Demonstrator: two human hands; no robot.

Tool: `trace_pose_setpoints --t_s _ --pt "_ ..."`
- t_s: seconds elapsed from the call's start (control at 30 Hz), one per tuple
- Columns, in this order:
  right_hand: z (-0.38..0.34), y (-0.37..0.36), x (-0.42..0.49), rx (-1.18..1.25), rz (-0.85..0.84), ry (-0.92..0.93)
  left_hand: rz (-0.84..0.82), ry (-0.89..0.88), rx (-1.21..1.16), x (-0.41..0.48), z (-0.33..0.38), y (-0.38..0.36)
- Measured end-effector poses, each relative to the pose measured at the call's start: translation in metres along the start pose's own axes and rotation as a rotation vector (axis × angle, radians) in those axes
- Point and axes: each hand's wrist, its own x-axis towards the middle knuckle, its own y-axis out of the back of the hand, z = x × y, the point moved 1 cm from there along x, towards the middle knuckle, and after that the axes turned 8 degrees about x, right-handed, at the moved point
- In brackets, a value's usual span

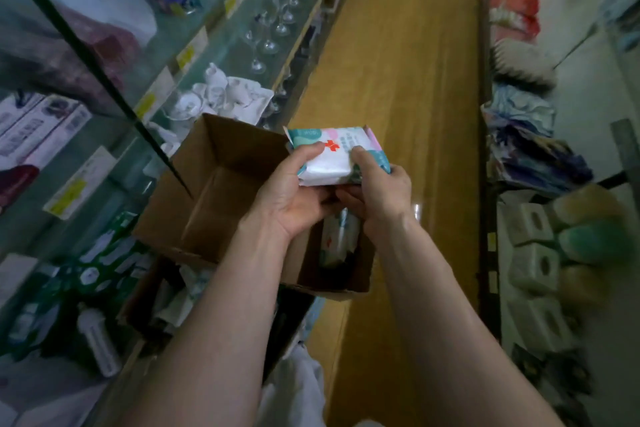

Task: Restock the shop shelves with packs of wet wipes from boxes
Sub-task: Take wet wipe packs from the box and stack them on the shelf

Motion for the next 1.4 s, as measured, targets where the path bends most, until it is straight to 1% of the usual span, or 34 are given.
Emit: trace_pose_setpoints --t_s 0.1,0.23,0.33,0.53,0.63,0.8,0.97,1.13,1.2,1.3,1.4 --pt "-0.019 0.030 -0.011 0.027 0.034 0.043 -0.006 -0.001 0.033 -0.001 -0.011 -0.031" --pt "-0.046 0.088 -0.034 0.088 0.077 0.102 -0.033 0.032 0.141 -0.008 -0.037 -0.080" --pt "-0.059 0.136 -0.054 0.126 0.158 0.158 -0.052 0.086 0.205 -0.022 -0.065 -0.123" --pt "-0.072 0.237 -0.103 0.250 0.332 0.284 -0.166 0.155 0.342 -0.065 -0.136 -0.205" --pt "-0.077 0.292 -0.129 0.293 0.421 0.335 -0.254 0.150 0.400 -0.086 -0.177 -0.242" --pt "-0.091 0.386 -0.179 0.334 0.563 0.418 -0.405 0.042 0.542 -0.115 -0.252 -0.304" --pt "-0.104 0.471 -0.227 0.388 0.693 0.510 -0.528 0.011 0.581 -0.150 -0.324 -0.373" --pt "-0.116 0.544 -0.265 0.487 0.834 0.592 -0.661 -0.023 0.775 -0.165 -0.386 -0.434" --pt "-0.121 0.567 -0.275 0.526 0.913 0.638 -0.719 -0.016 0.836 -0.173 -0.409 -0.456" --pt "-0.127 0.602 -0.282 0.583 1.080 0.686 -0.823 0.005 0.898 -0.183 -0.442 -0.489" --pt "-0.132 0.637 -0.289 0.562 1.237 0.723 -0.884 0.118 0.945 -0.191 -0.470 -0.518"
